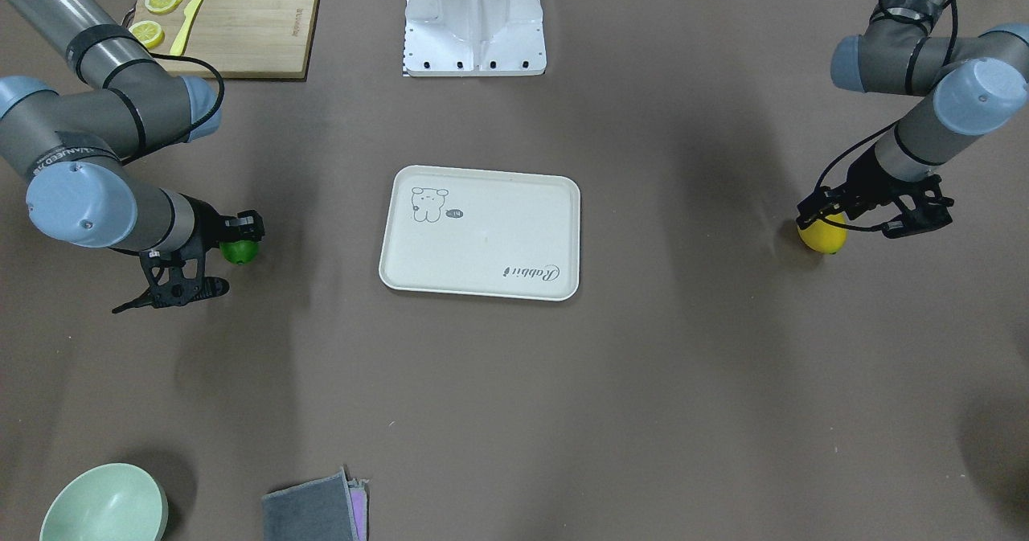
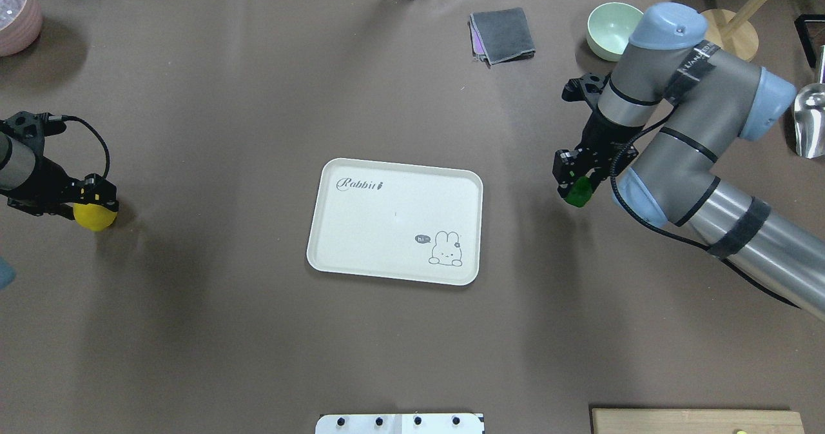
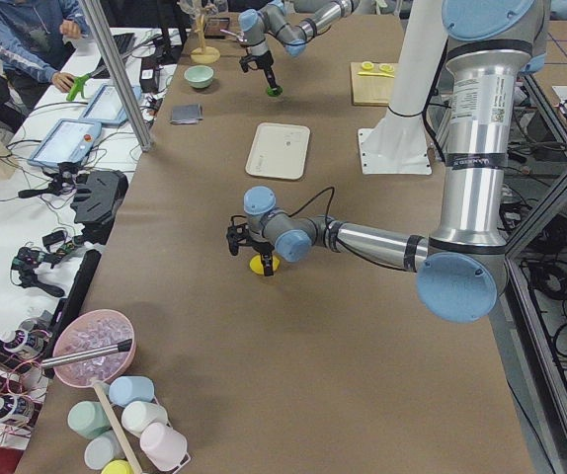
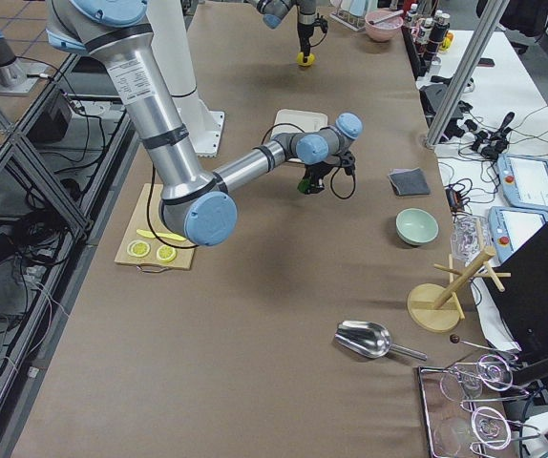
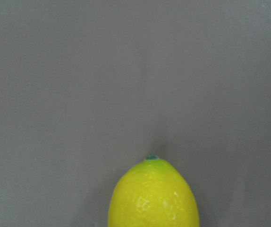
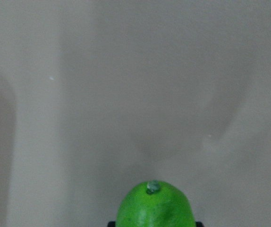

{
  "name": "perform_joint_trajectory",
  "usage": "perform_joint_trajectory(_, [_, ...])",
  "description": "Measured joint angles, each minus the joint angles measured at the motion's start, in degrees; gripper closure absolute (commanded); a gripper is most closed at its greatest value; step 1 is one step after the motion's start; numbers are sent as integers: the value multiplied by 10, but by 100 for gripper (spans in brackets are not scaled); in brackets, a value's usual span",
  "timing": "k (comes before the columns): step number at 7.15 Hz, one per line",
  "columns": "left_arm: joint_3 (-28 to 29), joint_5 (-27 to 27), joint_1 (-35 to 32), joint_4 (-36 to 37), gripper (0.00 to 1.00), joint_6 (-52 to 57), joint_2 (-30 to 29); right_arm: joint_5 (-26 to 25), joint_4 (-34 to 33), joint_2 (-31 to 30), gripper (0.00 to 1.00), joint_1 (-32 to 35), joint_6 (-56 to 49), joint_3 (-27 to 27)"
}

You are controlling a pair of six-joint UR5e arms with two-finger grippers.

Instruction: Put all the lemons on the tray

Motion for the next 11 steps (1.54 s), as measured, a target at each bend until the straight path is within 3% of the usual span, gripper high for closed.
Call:
perform_joint_trajectory(1, [1,0,1,-1,100,1,-2,-13,15,34,80,-14,-1,-1])
perform_joint_trajectory(4, [-8,-29,-1,24,100,5,-15,-61,170,68,75,-54,-1,-19])
perform_joint_trajectory(5, [-24,-42,-4,56,100,11,-23,-76,207,71,43,-71,-1,-24])
perform_joint_trajectory(6, [-45,-47,-11,119,100,33,-46,-94,227,71,0,-89,-1,-27])
perform_joint_trajectory(9, [-66,-48,-31,335,100,94,-185,-120,239,67,0,-94,-1,-27])
perform_joint_trajectory(11, [-65,-47,-28,411,100,71,-261,-93,238,63,0,-46,-1,-26])
